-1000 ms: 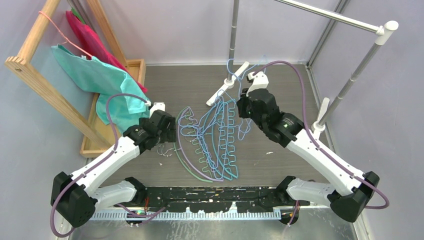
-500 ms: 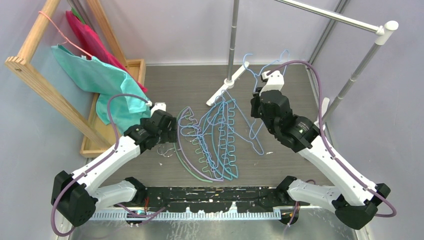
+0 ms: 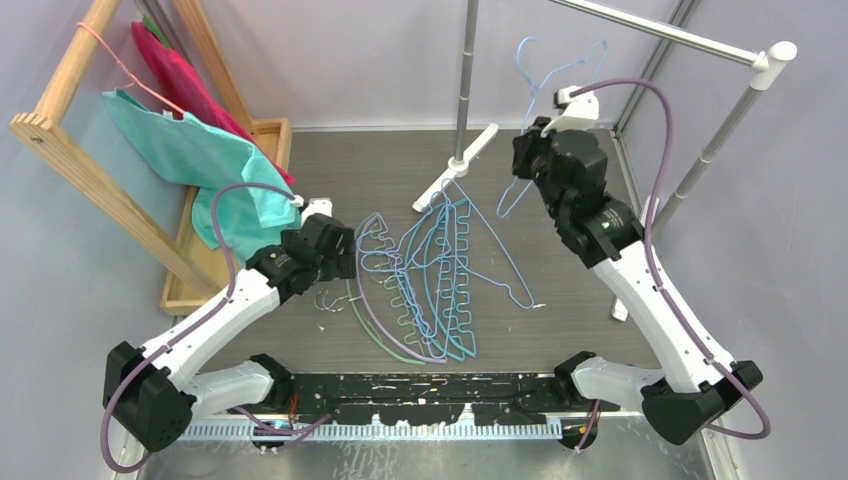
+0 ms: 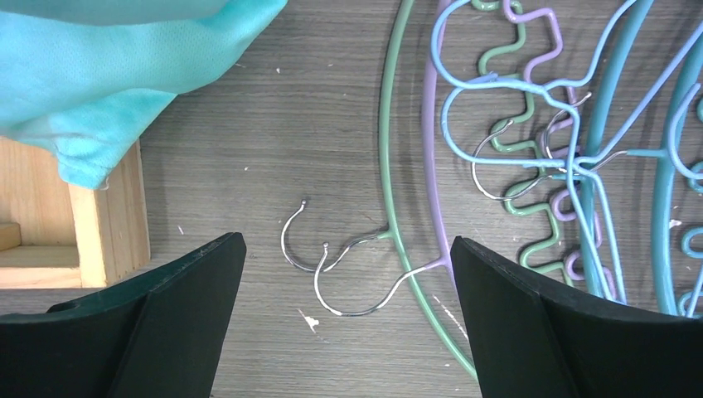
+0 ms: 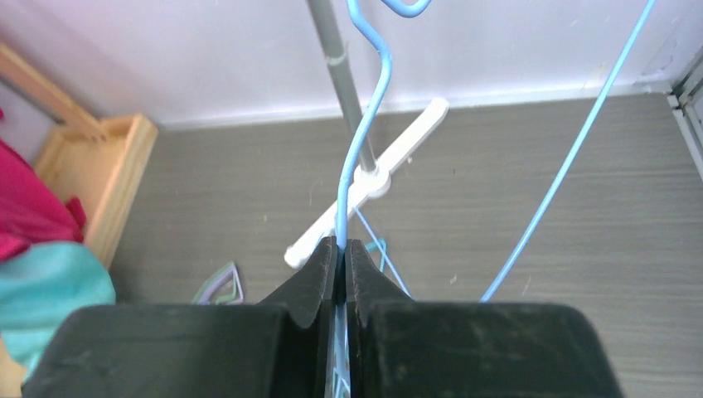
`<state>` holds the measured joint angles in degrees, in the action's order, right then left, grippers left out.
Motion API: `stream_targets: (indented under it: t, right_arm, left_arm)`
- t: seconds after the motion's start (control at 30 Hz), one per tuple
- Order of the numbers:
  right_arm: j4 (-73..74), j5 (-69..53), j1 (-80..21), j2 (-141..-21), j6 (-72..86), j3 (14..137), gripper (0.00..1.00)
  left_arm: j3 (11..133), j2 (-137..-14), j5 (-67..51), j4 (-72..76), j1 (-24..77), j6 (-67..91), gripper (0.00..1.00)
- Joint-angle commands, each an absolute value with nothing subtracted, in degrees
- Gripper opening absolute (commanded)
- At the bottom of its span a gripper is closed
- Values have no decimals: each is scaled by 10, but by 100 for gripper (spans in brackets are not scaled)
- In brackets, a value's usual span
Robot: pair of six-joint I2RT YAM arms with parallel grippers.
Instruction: Organize the hangers
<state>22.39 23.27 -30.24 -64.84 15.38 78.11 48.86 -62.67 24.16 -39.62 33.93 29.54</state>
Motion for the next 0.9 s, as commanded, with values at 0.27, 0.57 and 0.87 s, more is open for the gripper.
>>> stream_targets:
  t: [0.27, 0.57, 0.87]
  right_arm:
    - [22, 82, -172, -660, 184, 827, 1]
    - [-15, 42, -54, -700, 229, 833, 1]
    - [-19, -13, 43, -711, 288, 793, 1]
  left_arm:
    - [520, -633, 257, -375, 336, 290, 98]
    - [526, -651, 253, -371, 336, 288, 98]
    - [511, -657, 252, -362, 336, 288, 98]
